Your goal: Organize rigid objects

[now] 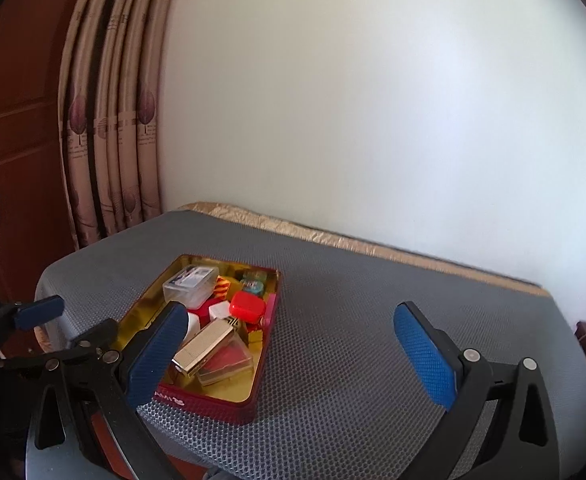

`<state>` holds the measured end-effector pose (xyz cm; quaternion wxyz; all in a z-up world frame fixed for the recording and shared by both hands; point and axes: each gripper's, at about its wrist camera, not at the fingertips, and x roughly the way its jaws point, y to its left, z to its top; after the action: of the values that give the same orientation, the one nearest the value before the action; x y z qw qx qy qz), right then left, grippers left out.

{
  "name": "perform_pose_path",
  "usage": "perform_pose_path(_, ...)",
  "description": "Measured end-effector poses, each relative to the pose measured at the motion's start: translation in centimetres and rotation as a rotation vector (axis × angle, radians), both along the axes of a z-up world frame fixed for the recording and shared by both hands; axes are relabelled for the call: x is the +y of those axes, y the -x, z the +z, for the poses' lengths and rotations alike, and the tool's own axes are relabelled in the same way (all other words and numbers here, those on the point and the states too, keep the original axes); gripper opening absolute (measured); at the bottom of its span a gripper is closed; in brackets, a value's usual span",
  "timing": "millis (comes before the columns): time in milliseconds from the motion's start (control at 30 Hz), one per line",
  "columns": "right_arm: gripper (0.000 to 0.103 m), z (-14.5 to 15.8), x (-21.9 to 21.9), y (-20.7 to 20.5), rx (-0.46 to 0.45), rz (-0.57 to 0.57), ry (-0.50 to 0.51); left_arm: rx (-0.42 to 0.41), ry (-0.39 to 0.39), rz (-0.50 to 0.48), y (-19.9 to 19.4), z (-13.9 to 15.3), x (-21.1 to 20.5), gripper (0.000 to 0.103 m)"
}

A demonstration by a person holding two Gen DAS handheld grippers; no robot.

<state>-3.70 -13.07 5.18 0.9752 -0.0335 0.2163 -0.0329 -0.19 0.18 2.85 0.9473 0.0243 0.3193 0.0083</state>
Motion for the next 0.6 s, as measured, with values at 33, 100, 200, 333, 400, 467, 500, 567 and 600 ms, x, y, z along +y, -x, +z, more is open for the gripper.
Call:
perform_pose_path(33,0.102,-0.2,-0.1,-0.3,0.017,0.002,-0.014,-0.003,0.005,0.008,0.1,0.1,0.2,0.060)
perform_pose_path(100,0.102,-0.4,-0.3,-0.7,0.034,0.000,-0.026,-0.004,0.010,0.019,0.3,0.2,0.7,0.060)
perform_pose_path(200,0.102,-0.7,-0.5,-0.8,0.051,0.013,-0.050,0.001,-0.010,0.027,0.8,0.1,1.1,0.060)
perform_pose_path(333,0.102,-1.2,-0.7,-0.7,0.068,0.011,-0.065,0.003,-0.012,0.030,1.6,-0.1,1.4,0.060)
perform_pose_path(400,0.102,-1.5,-0.6,-0.7,0.077,0.003,-0.062,-0.001,-0.021,0.030,1.8,-0.1,1.3,0.060)
perform_pose_path(467,0.102,-1.8,-0.5,-0.6,0.089,0.004,-0.062,-0.002,-0.018,0.025,1.9,-0.2,1.2,0.060)
perform_pose_path(500,0.102,-2.0,-0.3,-0.6,0.092,0.005,-0.058,-0.002,-0.020,0.027,1.9,-0.1,1.2,0.060)
perform_pose_path(567,0.102,-2.1,-0.1,-0.3,0.090,0.005,-0.048,-0.002,-0.017,0.026,1.9,-0.2,1.2,0.060)
perform_pose_path(600,0.102,-2.1,0.1,-0.2,0.088,0.007,-0.045,-0.004,-0.012,0.029,1.9,-0.1,1.3,0.060)
